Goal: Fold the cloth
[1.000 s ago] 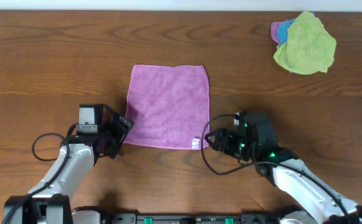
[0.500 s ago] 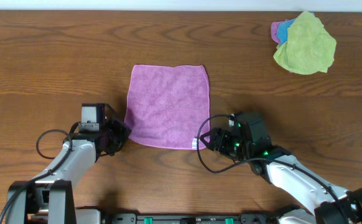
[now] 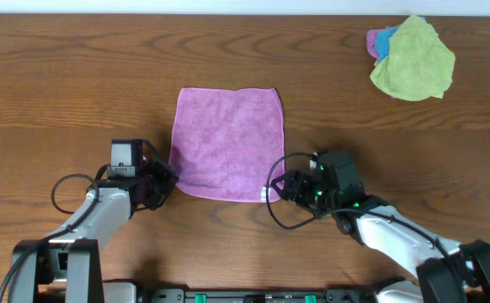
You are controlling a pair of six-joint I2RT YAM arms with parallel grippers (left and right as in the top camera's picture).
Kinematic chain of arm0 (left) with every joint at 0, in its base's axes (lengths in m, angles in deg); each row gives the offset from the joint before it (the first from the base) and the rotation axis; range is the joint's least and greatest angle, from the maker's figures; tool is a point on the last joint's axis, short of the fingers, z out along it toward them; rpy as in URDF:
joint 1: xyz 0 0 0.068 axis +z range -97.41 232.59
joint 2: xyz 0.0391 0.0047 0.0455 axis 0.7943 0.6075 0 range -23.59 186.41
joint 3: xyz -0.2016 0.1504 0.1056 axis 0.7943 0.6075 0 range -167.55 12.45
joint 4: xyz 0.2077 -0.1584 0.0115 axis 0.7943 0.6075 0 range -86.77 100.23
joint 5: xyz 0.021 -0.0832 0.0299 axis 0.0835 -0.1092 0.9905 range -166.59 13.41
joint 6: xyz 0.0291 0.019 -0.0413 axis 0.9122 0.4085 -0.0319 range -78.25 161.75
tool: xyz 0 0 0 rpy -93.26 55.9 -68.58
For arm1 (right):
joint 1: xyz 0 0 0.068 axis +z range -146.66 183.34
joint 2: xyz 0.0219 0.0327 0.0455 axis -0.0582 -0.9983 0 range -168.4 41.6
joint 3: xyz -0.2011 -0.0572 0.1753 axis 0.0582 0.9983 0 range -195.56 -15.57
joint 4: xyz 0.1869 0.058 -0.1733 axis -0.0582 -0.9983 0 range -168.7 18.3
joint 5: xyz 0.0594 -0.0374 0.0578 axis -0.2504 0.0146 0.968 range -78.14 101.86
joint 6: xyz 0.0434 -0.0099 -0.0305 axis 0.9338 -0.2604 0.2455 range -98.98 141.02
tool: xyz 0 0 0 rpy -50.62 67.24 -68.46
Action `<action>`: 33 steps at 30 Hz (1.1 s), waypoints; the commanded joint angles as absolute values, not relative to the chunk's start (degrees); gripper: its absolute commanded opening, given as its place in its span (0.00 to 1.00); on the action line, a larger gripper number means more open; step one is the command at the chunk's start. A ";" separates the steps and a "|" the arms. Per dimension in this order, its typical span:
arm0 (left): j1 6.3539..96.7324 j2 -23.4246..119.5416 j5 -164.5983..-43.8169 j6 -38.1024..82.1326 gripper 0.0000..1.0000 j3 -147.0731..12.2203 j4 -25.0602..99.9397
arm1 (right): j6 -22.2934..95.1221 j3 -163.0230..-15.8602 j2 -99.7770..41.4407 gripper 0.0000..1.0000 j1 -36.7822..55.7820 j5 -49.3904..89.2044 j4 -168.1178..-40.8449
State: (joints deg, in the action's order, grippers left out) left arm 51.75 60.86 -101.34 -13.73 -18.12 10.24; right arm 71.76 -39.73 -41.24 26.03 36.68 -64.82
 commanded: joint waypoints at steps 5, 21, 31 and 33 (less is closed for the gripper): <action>51.82 61.42 -102.68 -13.05 0.06 -17.59 10.26 | 74.38 -39.38 -46.66 0.63 26.69 36.09 -60.43; 51.82 61.42 -106.61 -7.39 0.06 -17.59 11.68 | 74.12 -39.38 -48.52 0.01 26.67 33.49 -59.29; 51.95 59.09 -112.25 3.82 0.06 -17.61 19.97 | 73.00 -39.40 -41.64 0.01 26.62 34.63 -67.79; 51.95 57.36 -112.19 4.63 0.06 -17.61 22.61 | 71.80 -39.40 -37.99 0.02 26.67 33.40 -73.85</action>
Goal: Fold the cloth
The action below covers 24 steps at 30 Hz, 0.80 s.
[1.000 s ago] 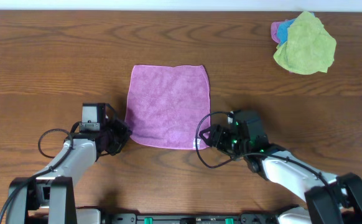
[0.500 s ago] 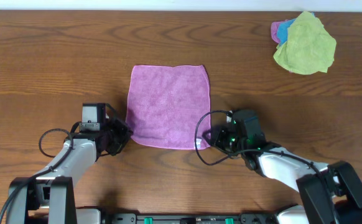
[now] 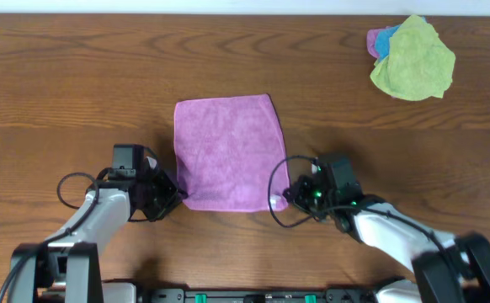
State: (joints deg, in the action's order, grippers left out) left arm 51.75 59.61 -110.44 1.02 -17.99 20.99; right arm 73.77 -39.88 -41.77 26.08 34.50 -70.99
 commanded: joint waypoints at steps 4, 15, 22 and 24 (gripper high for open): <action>51.99 53.56 -111.55 7.12 0.06 -17.61 28.75 | 69.75 -39.40 -30.56 0.01 26.67 32.55 -82.18; 51.99 45.01 -112.86 2.88 0.06 -18.12 32.16 | 69.86 -39.42 -20.15 0.01 26.67 29.58 -85.02; 51.99 44.55 -110.00 -2.17 0.06 -20.54 26.76 | 69.81 -39.51 -20.17 0.01 26.67 24.46 -78.50; 51.99 44.59 -108.43 -4.09 0.06 -20.57 23.40 | 69.79 -39.64 -20.50 0.01 26.56 22.69 -76.41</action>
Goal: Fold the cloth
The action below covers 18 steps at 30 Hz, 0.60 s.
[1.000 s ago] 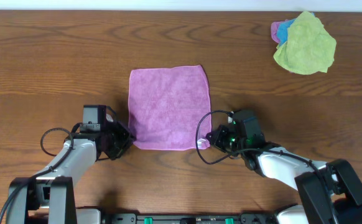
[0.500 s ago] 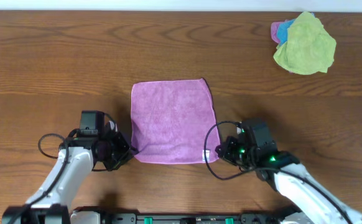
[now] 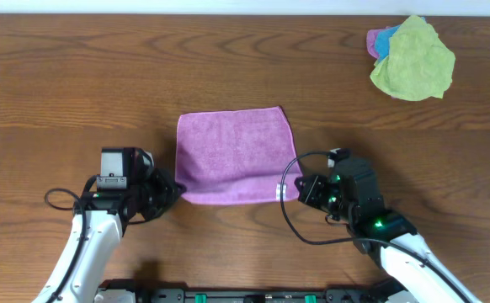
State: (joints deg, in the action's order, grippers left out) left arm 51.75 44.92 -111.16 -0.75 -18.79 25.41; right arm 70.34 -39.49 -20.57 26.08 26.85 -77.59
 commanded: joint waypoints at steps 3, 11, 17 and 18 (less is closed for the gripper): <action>51.99 45.62 -107.51 -5.73 0.06 -20.57 19.18 | 68.89 -40.17 -22.34 0.02 26.56 21.71 -73.89; 51.86 52.03 -104.23 -8.66 0.06 -22.01 10.30 | 64.04 -47.79 -34.27 0.01 26.41 19.37 -71.05; 51.86 59.00 -101.52 -8.57 0.06 -28.22 8.67 | 59.67 -55.77 -42.69 0.01 24.68 19.35 -71.03; 51.86 60.16 -101.17 -8.42 0.06 -29.24 8.40 | 59.34 -56.84 -43.78 0.01 24.42 19.31 -71.01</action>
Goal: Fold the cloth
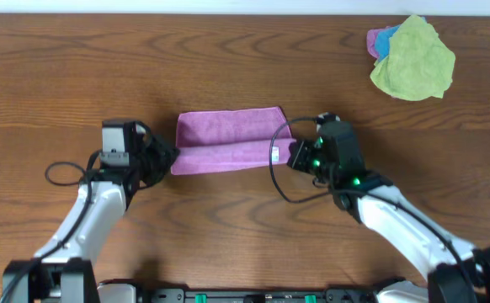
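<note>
The pink cloth (pixel 228 139) lies mid-table as a short wide band, its near half raised and doubled back over the far half. My left gripper (pixel 169 156) is at the band's left end, shut on the cloth's near-left corner. My right gripper (pixel 284 154) is at the right end, shut on the near-right corner, where a small white tag shows. The fingertips themselves are mostly hidden under the wrist bodies. The far edge of the cloth rests on the wooden table (pixel 60 76).
A heap of crumpled cloths (pixel 411 57), yellow-green over blue and pink, sits at the far right corner. Black cables loop beside each wrist near the front of the table.
Both grippers have moved away from the front edge toward the far side, with the near corners in them. The visible cloth is now about half as deep, its near half doubled over.
The cloth first lay flat as a square with both grippers at its near corners. Then it sat a little nearer and skewed, corners pinched. After that it was squared, wider than deep, with the corners held. Now the near edge is carried back over the cloth.
</note>
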You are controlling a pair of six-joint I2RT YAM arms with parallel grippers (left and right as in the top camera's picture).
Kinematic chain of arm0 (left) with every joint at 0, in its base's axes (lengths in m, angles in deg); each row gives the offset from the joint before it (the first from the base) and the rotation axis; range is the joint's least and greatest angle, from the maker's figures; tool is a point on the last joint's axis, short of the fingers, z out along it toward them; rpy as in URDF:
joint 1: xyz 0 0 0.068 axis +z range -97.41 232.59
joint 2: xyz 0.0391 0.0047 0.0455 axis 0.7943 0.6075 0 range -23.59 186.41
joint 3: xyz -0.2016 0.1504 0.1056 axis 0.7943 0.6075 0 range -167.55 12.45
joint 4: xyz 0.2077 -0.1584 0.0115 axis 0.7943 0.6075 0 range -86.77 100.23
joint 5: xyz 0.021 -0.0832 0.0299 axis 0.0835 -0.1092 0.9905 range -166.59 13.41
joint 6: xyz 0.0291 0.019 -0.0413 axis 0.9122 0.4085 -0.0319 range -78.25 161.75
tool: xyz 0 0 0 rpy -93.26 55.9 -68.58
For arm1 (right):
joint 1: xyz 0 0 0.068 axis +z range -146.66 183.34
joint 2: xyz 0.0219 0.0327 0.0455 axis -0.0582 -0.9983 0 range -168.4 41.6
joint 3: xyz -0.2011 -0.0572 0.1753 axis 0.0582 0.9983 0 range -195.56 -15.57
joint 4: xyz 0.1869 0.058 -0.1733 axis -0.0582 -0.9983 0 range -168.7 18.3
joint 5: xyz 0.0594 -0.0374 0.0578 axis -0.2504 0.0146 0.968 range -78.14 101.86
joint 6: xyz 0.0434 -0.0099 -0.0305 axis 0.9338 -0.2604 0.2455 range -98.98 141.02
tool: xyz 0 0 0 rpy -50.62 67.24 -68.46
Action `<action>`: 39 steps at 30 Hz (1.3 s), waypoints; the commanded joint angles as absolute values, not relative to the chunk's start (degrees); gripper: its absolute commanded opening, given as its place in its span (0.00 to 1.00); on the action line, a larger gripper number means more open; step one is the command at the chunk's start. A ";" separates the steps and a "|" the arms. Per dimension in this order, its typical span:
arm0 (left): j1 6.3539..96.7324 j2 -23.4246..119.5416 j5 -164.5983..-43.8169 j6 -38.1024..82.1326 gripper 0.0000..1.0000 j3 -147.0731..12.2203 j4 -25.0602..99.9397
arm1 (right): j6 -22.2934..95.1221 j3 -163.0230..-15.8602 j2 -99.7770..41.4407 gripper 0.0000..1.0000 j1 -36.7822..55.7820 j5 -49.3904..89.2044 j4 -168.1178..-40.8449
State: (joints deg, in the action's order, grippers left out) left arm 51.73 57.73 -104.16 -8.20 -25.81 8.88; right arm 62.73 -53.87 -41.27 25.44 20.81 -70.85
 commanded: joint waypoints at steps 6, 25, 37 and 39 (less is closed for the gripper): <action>51.82 66.36 -100.54 -8.42 0.06 -33.72 6.06 | 56.89 -61.76 -49.40 0.01 23.59 17.82 -69.94; 51.79 80.96 -98.37 -8.38 0.06 -39.47 -4.49 | 56.06 -65.83 -62.71 0.01 21.73 17.12 -58.83; 51.66 84.40 -96.86 -7.81 0.06 -39.54 -7.60 | 56.00 -65.91 -65.13 0.01 21.73 13.62 -55.69; 51.62 84.40 -96.32 -7.61 0.06 -39.54 -7.77 | 55.85 -65.91 -65.33 0.01 21.73 13.32 -55.38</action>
State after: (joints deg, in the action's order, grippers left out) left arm 51.20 83.87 -100.14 -8.60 -38.40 -7.57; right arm 57.13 -65.04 -64.19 22.62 17.73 -55.53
